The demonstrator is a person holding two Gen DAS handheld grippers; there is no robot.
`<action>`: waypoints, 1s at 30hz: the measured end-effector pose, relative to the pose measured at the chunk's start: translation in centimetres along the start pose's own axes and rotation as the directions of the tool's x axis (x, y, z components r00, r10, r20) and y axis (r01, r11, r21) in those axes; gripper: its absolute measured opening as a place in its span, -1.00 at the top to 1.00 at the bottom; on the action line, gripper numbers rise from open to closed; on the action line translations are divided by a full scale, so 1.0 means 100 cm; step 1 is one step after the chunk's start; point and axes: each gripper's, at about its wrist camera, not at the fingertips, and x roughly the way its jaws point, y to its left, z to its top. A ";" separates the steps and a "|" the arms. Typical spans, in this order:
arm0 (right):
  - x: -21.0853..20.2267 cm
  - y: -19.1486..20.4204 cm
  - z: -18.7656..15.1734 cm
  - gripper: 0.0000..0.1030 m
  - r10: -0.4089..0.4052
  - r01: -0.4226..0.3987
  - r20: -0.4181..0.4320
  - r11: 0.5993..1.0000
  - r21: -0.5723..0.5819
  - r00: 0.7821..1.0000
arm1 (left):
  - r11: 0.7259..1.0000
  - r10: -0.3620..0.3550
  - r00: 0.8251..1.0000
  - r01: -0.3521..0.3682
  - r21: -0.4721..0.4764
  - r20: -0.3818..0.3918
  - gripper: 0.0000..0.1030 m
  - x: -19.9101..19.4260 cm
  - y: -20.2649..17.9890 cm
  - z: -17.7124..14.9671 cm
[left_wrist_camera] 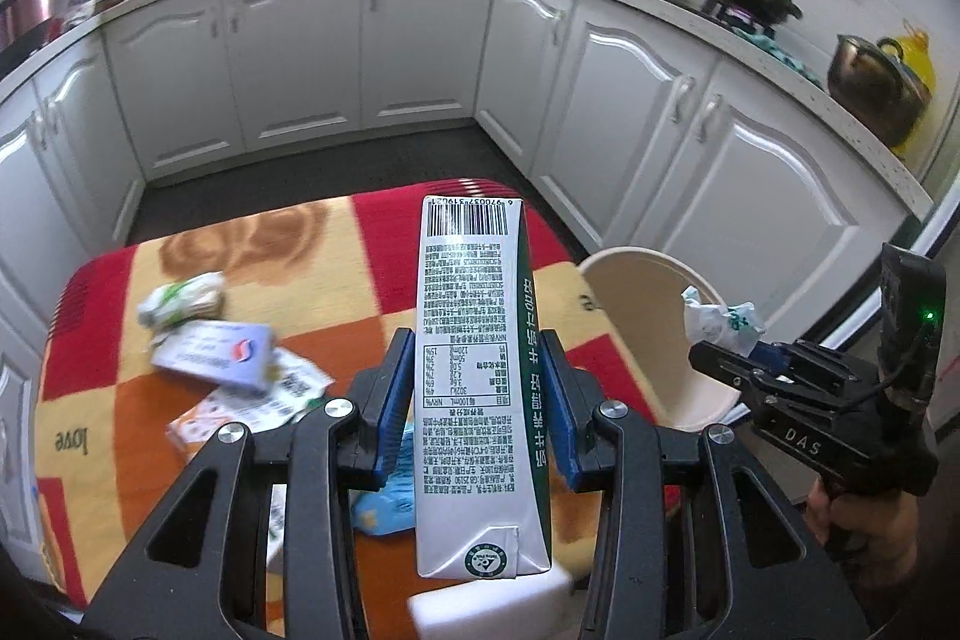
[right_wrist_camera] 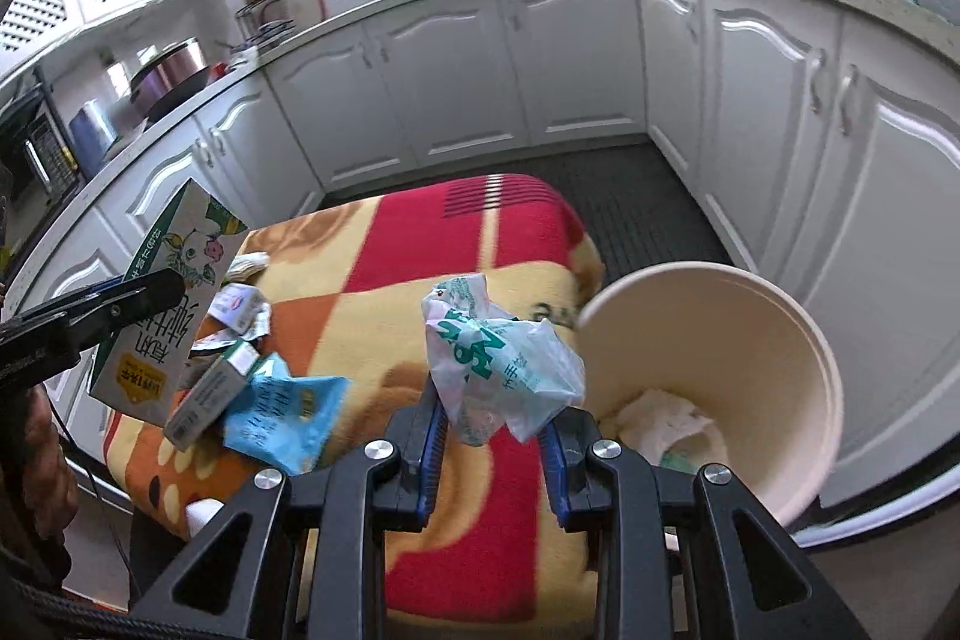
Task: Collect trash
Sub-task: 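Carry the milk carton and plastic bag over the cream bucket and release both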
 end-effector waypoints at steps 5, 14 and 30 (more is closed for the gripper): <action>-0.007 -0.021 -0.005 0.48 -0.023 0.023 0.001 0.999 0.030 1.000 | 0.999 -0.025 1.000 0.026 0.026 -0.016 0.27 0.012 -0.021 0.007; -0.018 -0.060 -0.013 0.48 -0.076 0.076 -0.004 0.993 0.093 0.997 | 0.995 -0.078 0.995 0.082 0.061 -0.064 0.27 0.041 -0.060 0.017; -0.015 -0.104 -0.028 0.48 -0.140 0.145 -0.038 0.976 0.163 0.989 | 0.985 -0.121 0.982 0.136 0.105 -0.143 0.27 0.093 -0.115 0.026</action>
